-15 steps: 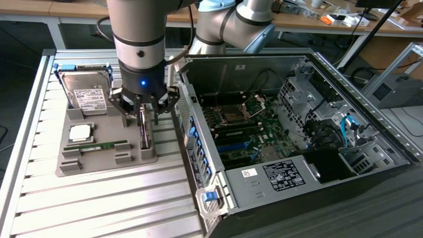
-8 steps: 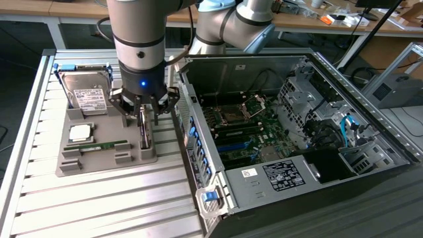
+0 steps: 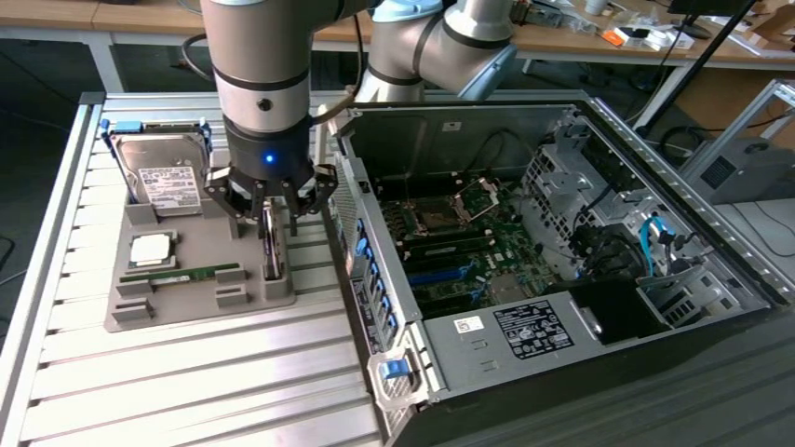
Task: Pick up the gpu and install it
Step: 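Pick up the gpu and move the gpu toward the slot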
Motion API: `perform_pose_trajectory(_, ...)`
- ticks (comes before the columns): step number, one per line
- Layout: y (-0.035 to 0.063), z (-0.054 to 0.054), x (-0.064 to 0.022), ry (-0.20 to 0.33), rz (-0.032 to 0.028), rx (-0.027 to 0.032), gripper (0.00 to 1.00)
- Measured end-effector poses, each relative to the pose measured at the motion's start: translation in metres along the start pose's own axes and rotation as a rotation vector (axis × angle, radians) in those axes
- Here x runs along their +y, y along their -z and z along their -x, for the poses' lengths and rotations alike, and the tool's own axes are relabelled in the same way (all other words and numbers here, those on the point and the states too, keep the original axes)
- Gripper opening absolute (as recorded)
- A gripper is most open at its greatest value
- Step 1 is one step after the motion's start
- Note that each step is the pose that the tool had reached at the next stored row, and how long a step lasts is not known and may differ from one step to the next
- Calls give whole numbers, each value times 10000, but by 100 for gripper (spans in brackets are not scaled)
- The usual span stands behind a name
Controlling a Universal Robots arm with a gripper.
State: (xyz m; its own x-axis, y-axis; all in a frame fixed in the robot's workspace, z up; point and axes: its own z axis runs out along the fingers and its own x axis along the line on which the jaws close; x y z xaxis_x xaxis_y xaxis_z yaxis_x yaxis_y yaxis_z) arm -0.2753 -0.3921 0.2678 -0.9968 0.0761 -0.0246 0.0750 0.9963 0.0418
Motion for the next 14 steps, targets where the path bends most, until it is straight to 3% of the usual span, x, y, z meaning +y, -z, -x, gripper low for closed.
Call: perform_pose_trajectory(14, -31, -1, -1, 0, 0, -1, 42)
